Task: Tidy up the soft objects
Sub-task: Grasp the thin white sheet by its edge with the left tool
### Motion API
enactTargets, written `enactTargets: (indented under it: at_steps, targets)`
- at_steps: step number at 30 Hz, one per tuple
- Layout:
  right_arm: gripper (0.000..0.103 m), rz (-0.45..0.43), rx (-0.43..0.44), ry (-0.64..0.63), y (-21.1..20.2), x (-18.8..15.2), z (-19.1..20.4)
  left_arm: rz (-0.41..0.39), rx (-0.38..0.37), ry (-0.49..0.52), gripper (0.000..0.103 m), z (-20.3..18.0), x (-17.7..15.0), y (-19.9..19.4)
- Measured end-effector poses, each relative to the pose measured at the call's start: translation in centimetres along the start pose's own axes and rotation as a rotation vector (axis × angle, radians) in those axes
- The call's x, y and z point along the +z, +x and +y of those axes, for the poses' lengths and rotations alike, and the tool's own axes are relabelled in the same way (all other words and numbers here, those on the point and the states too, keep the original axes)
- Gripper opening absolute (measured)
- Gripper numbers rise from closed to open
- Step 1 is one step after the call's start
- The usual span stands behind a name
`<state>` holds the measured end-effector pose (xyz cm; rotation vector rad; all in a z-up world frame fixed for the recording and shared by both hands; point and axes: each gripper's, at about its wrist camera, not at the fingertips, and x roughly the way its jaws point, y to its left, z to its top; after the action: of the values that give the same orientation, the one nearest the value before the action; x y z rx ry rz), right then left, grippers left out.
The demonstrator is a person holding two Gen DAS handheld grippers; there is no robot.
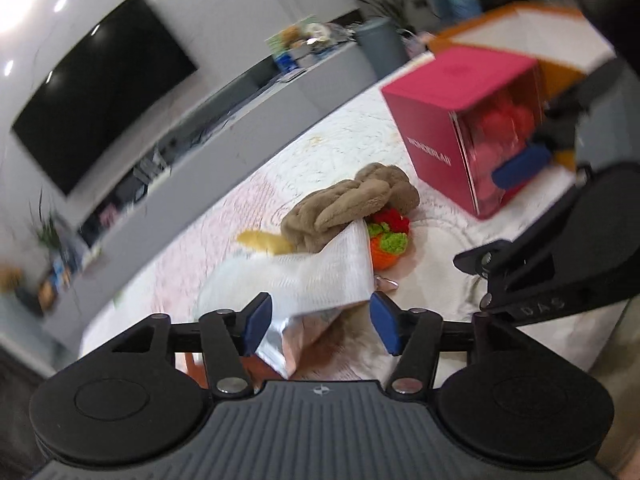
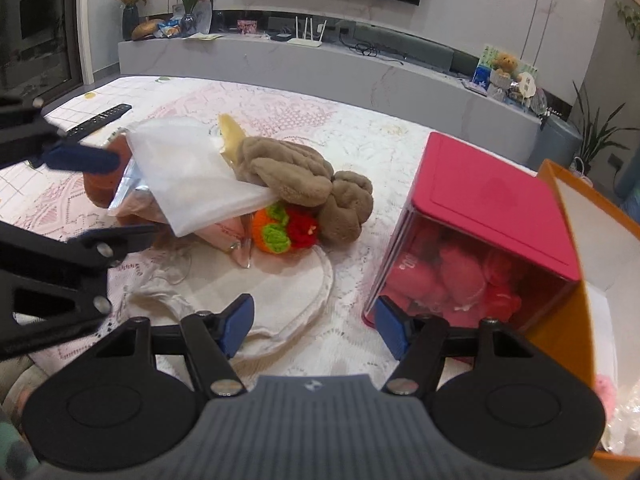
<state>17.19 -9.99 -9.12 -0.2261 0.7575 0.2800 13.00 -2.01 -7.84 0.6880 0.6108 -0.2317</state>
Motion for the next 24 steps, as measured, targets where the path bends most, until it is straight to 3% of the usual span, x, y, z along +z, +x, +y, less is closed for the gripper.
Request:
enactTargets:
  at_steps: [4,8,10,11,13,16,19,24]
  targets:
    - [0.065,0.01,0.018,0.017,1.1,0.1,-0.4,0.016,0.031,0.092,0.068,-1.5,0.2,2.6]
    - [0.065,0.018,0.034,0.038,1.9,0.0,-0.8,0.027,0.057,0.12,0.064,-1.9,0.8,4.5]
    - [0.065,0.02,0.032,0.047,2.1,0.1,-1.1,0.026,0.052,0.105,0.052,-1.6,1.2,5.0]
    - [0.065,0.021,0.03,0.052,2.2,0.1,-1.2,0.026,0.041,0.086,0.045,-1.4,1.3,5.1]
    - [0.065,0.023,0.033,0.067,2.4,0.2,-1.5,0.024,0.019,0.037,0.018,-0.8,1.3,5.1]
    - [0.065,0.022,0.037,0.069,2.4,0.4,-1.6,0.017,-0.012,-0.063,0.004,0.5,1.2,4.5]
    - [0.065,0.012,0.041,0.063,2.2,0.6,-1.4,-0.01,-0.01,-0.18,0.002,2.1,1.2,3.1]
    - [0.065,-0.024,0.082,0.046,1.1,2.0,-1.0,-0.056,0.064,-0.37,0.002,6.0,1.6,1.0]
